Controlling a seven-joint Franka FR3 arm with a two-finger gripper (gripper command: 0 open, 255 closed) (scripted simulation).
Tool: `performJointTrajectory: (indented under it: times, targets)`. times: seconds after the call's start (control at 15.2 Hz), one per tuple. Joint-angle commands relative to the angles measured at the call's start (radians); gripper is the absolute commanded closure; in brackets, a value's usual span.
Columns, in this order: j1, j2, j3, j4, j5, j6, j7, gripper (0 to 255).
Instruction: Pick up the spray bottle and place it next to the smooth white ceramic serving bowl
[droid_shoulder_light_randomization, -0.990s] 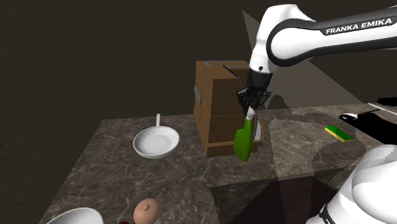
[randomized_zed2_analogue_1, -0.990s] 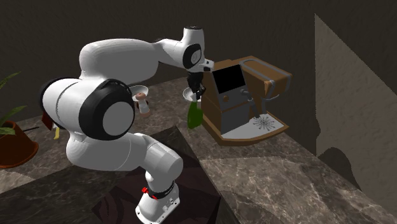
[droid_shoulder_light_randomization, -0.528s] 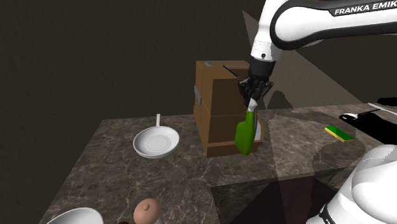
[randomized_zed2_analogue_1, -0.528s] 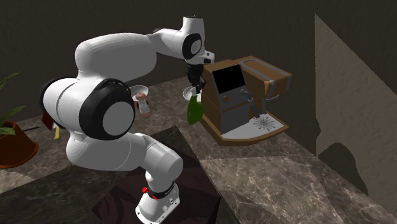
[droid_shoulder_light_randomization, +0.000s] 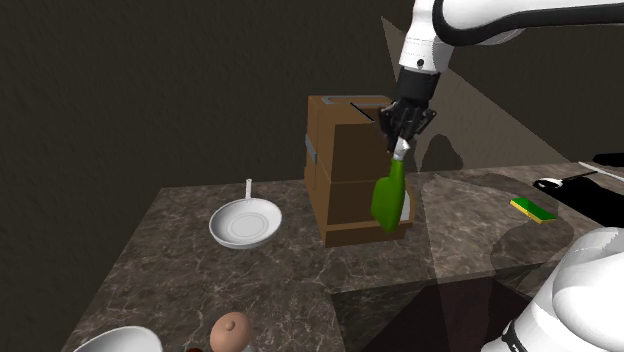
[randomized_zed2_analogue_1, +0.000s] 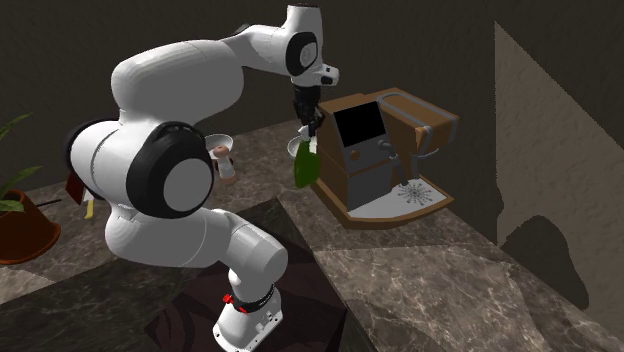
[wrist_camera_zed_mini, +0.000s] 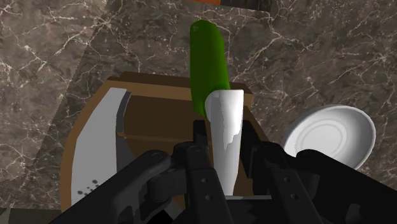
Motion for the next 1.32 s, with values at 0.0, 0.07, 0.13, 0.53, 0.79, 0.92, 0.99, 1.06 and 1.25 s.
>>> performJointTrajectory:
  times: [0.0,0.07,0.13,0.53,0.79,0.92,0.99,1.06,1.25]
  targets:
    - [0.0,0.004,0.0,0.032,-0.001,-0.028,0.002,255]
    - [0.0,0.007,0.0,0.048,-0.001,-0.041,0.003,255]
    - [-0.001,0.01,-0.001,0.064,-0.002,-0.054,0.003,255]
    - [-0.003,0.032,-0.003,0.163,-0.005,-0.131,0.005,255]
    - [-0.004,0.052,-0.004,0.234,-0.007,-0.183,0.007,255]
    - [-0.005,0.062,-0.005,0.271,-0.009,-0.209,0.008,255]
    - [-0.005,0.068,-0.005,0.29,-0.009,-0.222,0.009,255]
    - [-0.006,0.074,-0.005,0.309,-0.01,-0.235,0.009,255]
    - [-0.007,0.093,-0.005,0.367,-0.011,-0.274,0.011,255]
